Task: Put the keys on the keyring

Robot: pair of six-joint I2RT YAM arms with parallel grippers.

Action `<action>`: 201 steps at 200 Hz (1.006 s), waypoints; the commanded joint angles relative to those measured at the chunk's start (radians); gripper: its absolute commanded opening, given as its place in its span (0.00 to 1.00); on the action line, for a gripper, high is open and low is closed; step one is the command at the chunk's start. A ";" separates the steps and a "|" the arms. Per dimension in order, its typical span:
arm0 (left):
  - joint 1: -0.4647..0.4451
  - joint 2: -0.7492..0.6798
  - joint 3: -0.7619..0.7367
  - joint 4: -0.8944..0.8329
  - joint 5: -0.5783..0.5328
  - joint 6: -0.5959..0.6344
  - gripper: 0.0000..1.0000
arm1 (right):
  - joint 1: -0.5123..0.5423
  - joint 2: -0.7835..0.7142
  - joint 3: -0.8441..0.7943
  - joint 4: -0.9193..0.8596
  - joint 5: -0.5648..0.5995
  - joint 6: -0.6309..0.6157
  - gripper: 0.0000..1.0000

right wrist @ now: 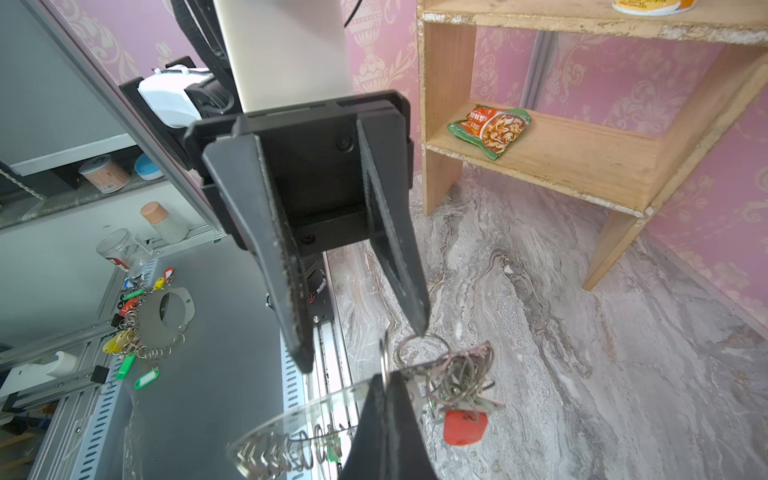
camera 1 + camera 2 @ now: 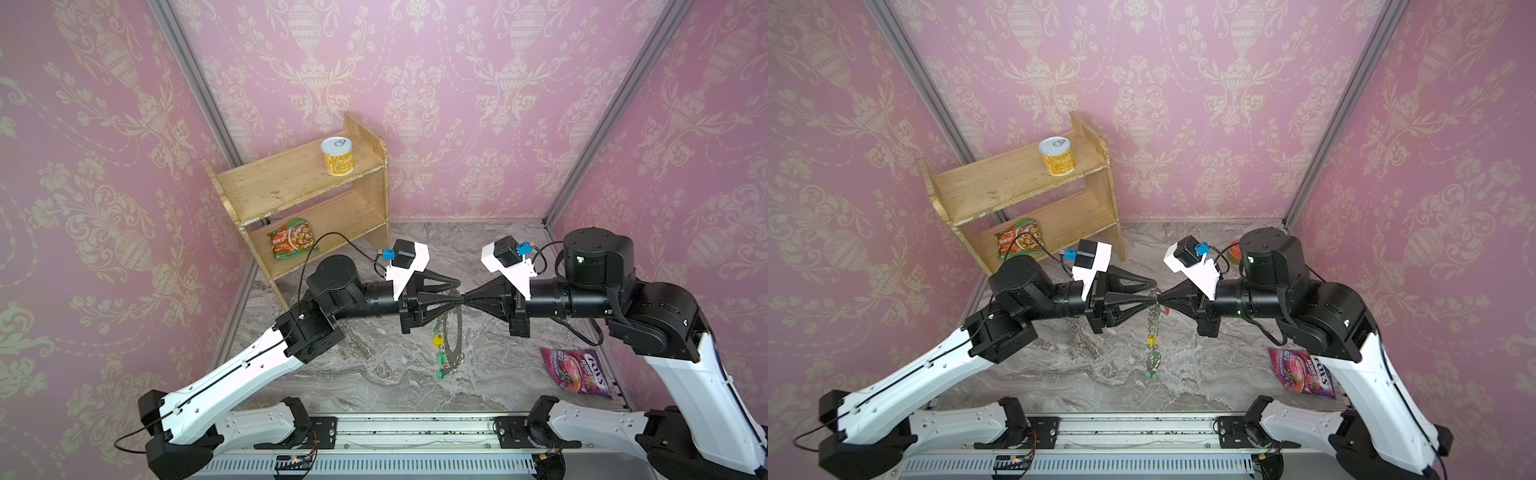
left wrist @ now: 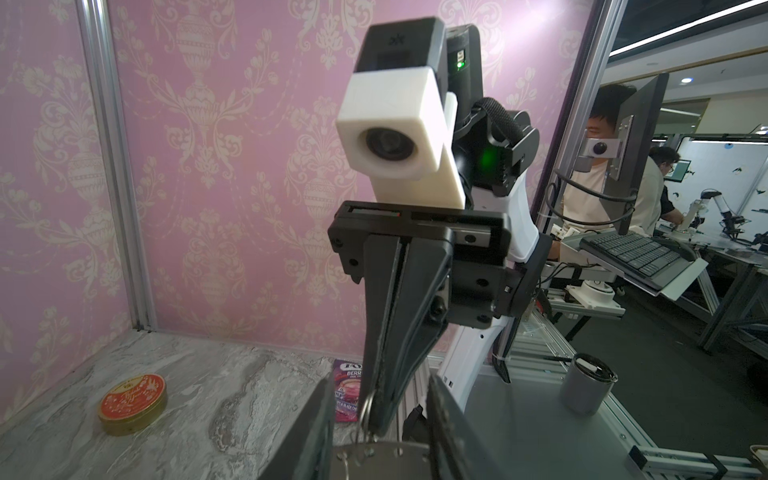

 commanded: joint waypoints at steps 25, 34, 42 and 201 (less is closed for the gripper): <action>0.001 0.025 0.130 -0.337 -0.011 0.113 0.40 | -0.009 0.043 0.105 -0.107 -0.023 -0.066 0.00; 0.001 0.032 0.145 -0.355 -0.011 0.120 0.40 | -0.009 0.050 0.113 -0.118 -0.027 -0.069 0.00; 0.001 0.037 0.154 -0.364 -0.009 0.125 0.40 | -0.010 0.057 0.120 -0.124 -0.029 -0.072 0.00; 0.000 0.075 0.193 -0.327 0.039 0.109 0.24 | -0.009 0.078 0.124 -0.139 -0.046 -0.081 0.00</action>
